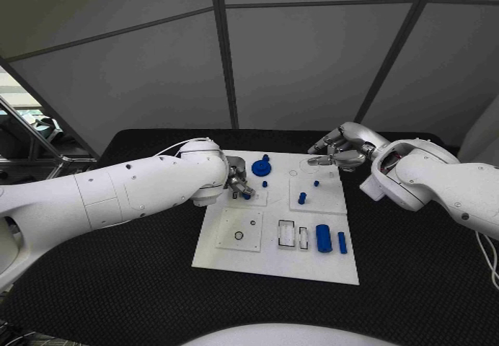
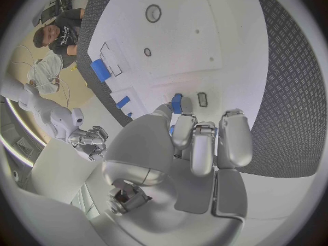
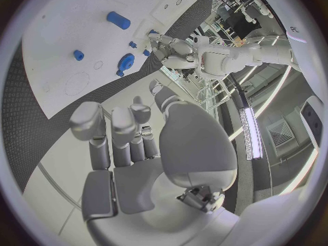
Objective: Assemble the parts on the task board
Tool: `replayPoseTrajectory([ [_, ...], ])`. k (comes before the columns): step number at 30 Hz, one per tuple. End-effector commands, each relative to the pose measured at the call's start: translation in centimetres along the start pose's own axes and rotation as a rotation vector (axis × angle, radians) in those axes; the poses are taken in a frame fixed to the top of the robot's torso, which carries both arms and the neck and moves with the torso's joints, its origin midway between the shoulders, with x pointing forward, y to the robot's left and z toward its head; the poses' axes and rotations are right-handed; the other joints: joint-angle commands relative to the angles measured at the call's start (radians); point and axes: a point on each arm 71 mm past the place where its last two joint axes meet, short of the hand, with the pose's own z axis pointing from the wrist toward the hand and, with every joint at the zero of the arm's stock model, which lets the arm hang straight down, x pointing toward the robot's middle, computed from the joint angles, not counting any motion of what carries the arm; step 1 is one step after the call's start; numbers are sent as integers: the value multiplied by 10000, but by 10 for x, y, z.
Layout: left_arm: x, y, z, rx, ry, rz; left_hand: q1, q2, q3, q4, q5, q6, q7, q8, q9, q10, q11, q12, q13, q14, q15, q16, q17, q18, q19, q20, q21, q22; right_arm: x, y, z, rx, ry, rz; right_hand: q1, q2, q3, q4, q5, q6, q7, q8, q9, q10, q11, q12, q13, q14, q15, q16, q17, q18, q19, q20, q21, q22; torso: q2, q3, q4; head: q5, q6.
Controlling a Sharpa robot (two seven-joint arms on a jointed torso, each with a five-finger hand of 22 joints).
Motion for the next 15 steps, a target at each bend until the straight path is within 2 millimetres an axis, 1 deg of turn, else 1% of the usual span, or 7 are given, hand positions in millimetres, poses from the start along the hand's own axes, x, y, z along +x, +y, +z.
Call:
replayPoseTrajectory([
  [1,4,-3,2,-27,205,172,-220,-105,1361,-1240,-38,228,-134,7,13,592,-355,751,2920,1056,-43,24,2634,-184,10,3,1,-9,0,2,1,-88,42,-28,-93,-17,18,-28,67,-80,0,-49,-11,-40,-3,-37,3,38,12,-36,10,62,-4,4,-30,5,4,0,-4,-2,-9],
  [2,4,-3,2,-26,218,180,-307,-140,1366,-1218,-109,245,-143,6,29,597,-360,754,2924,1056,-44,24,2634,-185,13,6,1,-2,0,2,1,-90,43,-28,-93,-17,18,-28,67,-80,0,-49,-11,-40,-3,-37,3,38,12,-36,10,62,-4,4,-30,5,4,0,-4,-2,-9],
  [4,4,-4,3,-38,257,205,-643,-232,1291,-1066,-711,327,-181,10,77,615,-385,767,2940,1056,-52,24,2634,-187,22,7,0,17,0,2,1,-91,43,-27,-93,-17,18,-28,67,-80,0,-49,-11,-40,-3,-37,3,38,12,-36,10,62,-4,4,-30,5,0,6,-8,-4,-18],
  [7,4,-4,4,-69,304,231,-959,-316,1158,-895,-1230,406,-202,8,129,632,-405,787,2962,1056,-68,24,2634,-187,33,-10,-2,36,0,2,0,-89,40,-28,-103,-13,19,-27,67,-77,-1,-47,-10,-48,-3,-54,-17,36,11,-59,-12,69,-15,4,-57,-26,2,5,-1,-11,-25],
  [9,5,-4,5,-95,337,247,-1177,-371,1012,-747,-1672,470,-216,20,170,647,-413,808,2979,1056,-76,24,2634,-187,40,-17,-5,46,0,2,0,-89,39,-28,-103,-13,19,-27,67,-77,-1,-47,-10,-48,-3,-54,-17,36,11,-59,-12,69,-15,4,-57,-26,1,1,-1,-13,-34],
  [11,5,-4,6,-117,362,256,-1351,-399,890,-603,-1810,514,-220,29,208,662,-415,830,2995,1056,-81,24,2634,-189,48,-22,-5,59,0,2,1,-90,41,-28,-103,-13,19,-27,67,-77,-1,-47,-10,-48,-3,-54,-17,36,11,-59,-12,69,-15,4,-57,-26,2,1,-4,-18,-34],
  [15,6,-4,7,-142,412,277,-1506,-461,726,-444,-1849,589,-242,65,288,687,-432,867,3020,1056,-91,24,2634,-196,76,-32,9,101,0,2,0,-92,47,-28,-103,-13,19,-27,67,-77,-1,-47,-10,-48,-3,-54,-17,36,11,-59,-12,69,-15,4,-57,-26,4,5,-8,-26,-35],
])
